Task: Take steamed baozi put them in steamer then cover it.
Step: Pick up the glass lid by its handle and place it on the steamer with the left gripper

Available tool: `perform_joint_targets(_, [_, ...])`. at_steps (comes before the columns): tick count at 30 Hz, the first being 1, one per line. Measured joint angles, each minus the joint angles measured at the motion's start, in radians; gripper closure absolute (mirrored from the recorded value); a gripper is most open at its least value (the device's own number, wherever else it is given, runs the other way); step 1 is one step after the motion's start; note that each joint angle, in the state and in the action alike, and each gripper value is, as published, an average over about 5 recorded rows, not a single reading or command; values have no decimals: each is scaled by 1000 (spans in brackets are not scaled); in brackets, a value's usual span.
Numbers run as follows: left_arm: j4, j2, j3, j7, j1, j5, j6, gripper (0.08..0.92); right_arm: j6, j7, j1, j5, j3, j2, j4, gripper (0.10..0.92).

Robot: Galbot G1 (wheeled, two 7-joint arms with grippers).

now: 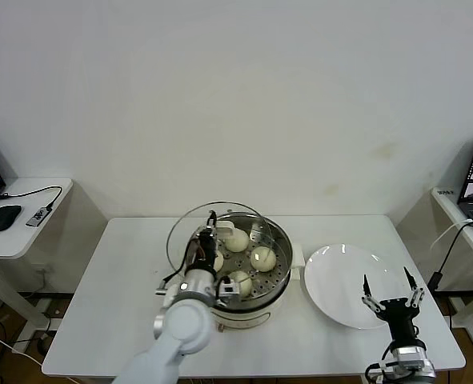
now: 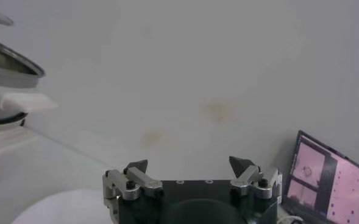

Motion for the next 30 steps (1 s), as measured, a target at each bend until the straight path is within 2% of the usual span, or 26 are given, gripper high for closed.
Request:
perform_joint_targets(11, [34, -87, 32, 25, 6, 90, 6, 861, 0, -7, -6, -13, -8, 1, -3, 203])
perform_joint_targets(30, [82, -149, 27, 7, 35, 163, -16, 861, 6, -11, -10, -16, -17, -12, -14, 203])
